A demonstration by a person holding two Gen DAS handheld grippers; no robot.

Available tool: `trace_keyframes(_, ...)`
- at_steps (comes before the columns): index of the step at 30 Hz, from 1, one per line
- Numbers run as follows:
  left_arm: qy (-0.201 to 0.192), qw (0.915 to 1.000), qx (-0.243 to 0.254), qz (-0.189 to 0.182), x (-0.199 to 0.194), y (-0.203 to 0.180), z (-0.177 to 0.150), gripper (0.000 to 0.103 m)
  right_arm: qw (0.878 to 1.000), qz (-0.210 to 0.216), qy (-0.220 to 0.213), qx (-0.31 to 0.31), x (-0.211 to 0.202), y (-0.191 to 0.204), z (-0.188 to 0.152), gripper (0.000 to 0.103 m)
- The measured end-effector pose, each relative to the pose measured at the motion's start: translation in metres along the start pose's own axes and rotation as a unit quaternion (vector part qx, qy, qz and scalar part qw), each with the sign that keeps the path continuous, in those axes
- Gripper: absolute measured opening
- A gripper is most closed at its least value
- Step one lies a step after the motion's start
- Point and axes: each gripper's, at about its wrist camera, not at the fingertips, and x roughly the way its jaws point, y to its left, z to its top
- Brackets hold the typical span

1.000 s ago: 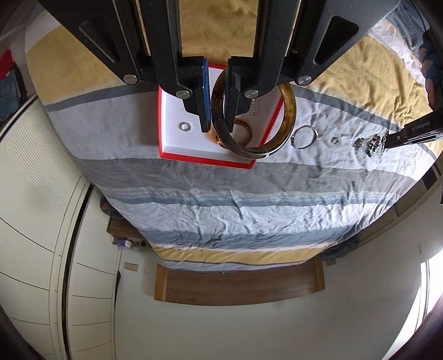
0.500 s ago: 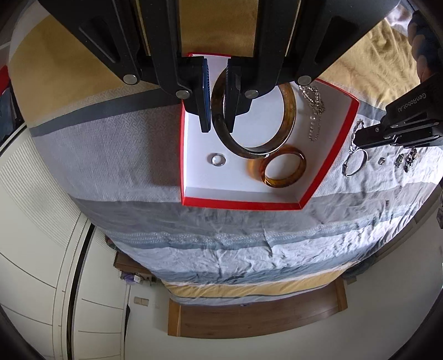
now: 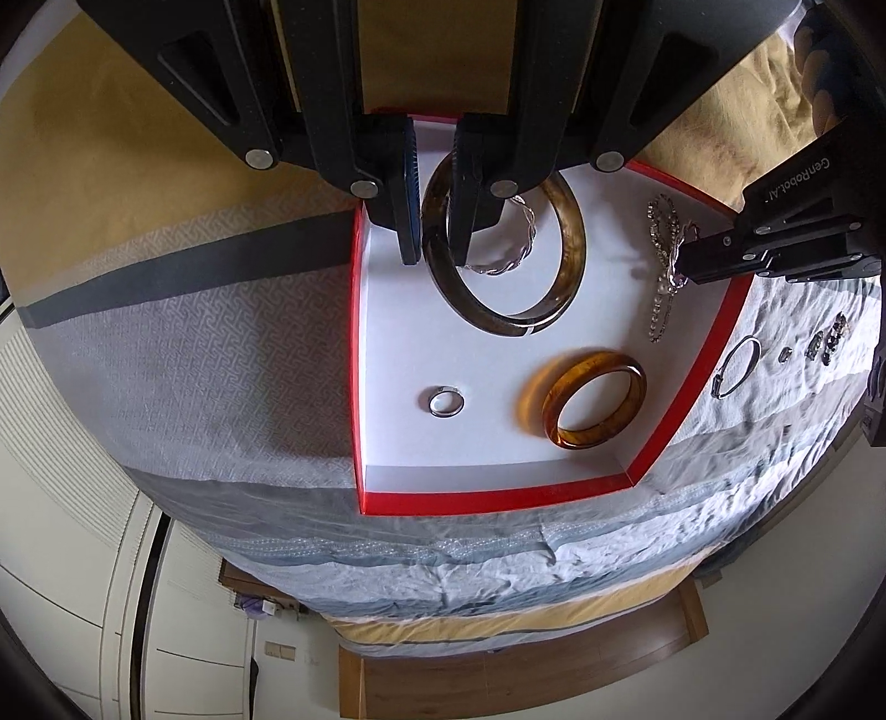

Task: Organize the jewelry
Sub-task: 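Carry the brown bangle in the right tool and twisted bracelet in the left tool into the red box, then open both tools to release the bangle and bracelet inside the box, then lift both tools away from the box toward the remaining jewelry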

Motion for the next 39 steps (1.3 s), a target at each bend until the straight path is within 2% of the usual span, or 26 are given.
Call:
trace_keyframes(8,0.004,0.9997,-0.002,-0.024,-0.006,0.002,-0.002,0.006,1.0,-0.003,0.002,0.005,-0.005,0.0,0.0,0.013)
trace_keyframes(11,0.003,0.9996,-0.002,-0.026,-0.012,0.003,-0.006,0.011,1.0,-0.004,0.001,0.003,-0.01,0.001,0.0,0.02)
trace_keyframes(13,0.003,0.9996,-0.002,-0.028,-0.017,0.003,-0.008,0.013,1.0,-0.009,-0.003,0.003,-0.015,0.002,0.001,0.033)
trace_keyframes(19,-0.009,0.9994,0.004,-0.032,-0.041,0.003,-0.015,0.014,1.0,-0.015,-0.014,0.012,-0.037,0.001,0.002,0.033)
trace_keyframes(28,-0.047,0.9986,-0.015,-0.018,-0.111,0.025,-0.033,0.016,0.998,-0.014,-0.047,0.03,-0.1,0.016,-0.008,0.036)
trace_keyframes(31,-0.066,0.9974,-0.027,-0.007,-0.141,0.038,-0.046,0.023,0.998,-0.012,-0.059,0.036,-0.124,0.024,-0.014,0.036)
trace_keyframes(39,-0.112,0.9916,-0.059,0.027,-0.22,0.077,-0.09,0.024,0.995,-0.006,-0.094,0.032,-0.187,0.063,-0.034,0.039)
